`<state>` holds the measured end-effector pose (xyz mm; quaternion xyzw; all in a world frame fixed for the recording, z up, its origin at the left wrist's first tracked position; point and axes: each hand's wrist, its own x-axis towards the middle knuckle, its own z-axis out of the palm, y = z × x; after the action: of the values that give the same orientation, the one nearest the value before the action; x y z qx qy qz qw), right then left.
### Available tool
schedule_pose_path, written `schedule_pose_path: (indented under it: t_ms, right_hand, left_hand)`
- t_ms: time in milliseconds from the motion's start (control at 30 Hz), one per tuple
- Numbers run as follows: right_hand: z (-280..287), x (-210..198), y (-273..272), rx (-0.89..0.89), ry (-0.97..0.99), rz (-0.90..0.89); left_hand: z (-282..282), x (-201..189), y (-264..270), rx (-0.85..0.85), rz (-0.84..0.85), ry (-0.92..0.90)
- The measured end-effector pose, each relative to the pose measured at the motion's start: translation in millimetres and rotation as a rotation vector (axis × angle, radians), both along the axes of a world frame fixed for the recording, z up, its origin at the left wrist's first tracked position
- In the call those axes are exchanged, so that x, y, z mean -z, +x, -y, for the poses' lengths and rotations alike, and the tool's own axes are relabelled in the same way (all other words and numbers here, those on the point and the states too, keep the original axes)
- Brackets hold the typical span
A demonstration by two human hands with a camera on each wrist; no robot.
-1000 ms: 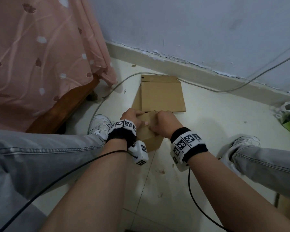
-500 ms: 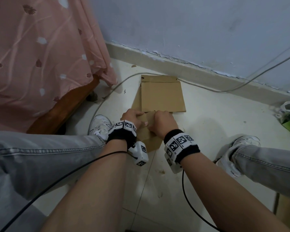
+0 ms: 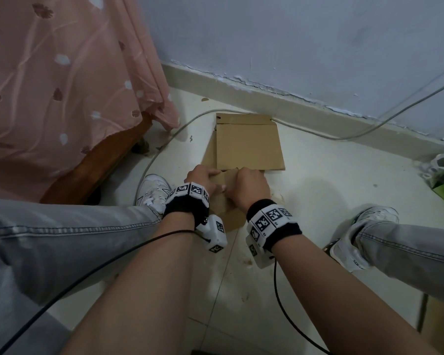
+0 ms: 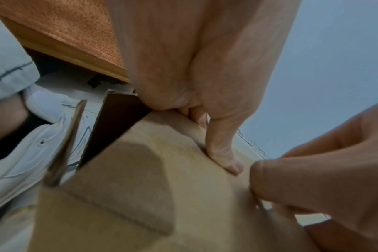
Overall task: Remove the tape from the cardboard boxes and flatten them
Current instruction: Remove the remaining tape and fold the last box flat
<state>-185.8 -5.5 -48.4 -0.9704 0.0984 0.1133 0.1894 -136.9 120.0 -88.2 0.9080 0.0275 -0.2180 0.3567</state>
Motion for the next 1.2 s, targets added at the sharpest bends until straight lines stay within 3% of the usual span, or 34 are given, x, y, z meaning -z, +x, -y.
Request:
schedule_pose_path:
  t_ms: [233,400,933,1100,1200]
  right_hand:
    - [0.8,3.0,-3.4,0.033,-0.037,0.034]
    - [5.2,5.6,-2.7,0.059,0.1,-0.016]
    - [8.2,11.4,-4.1,0.094,0.013,0.021]
    - [16.2,8.3,-0.7,0.063,0.221,-0.072]
    - [16.2,5.0,-0.7,0.034,0.224,-0.1]
  left_hand:
    - [-1.1,-0.5,0.2,-0.003,-0.025,-0.014]
    - [-0.9,-1.6,1.6,0.004,-0.021,-0.022]
    - [-1.5,-3.9,1.2,0.015,-0.035,-0.025]
    - [-2.1,-4.6,0.9,0.018,-0.025,-0.025]
    - [-1.7,-5.6,0.3,0.009,-0.024,-0.031]
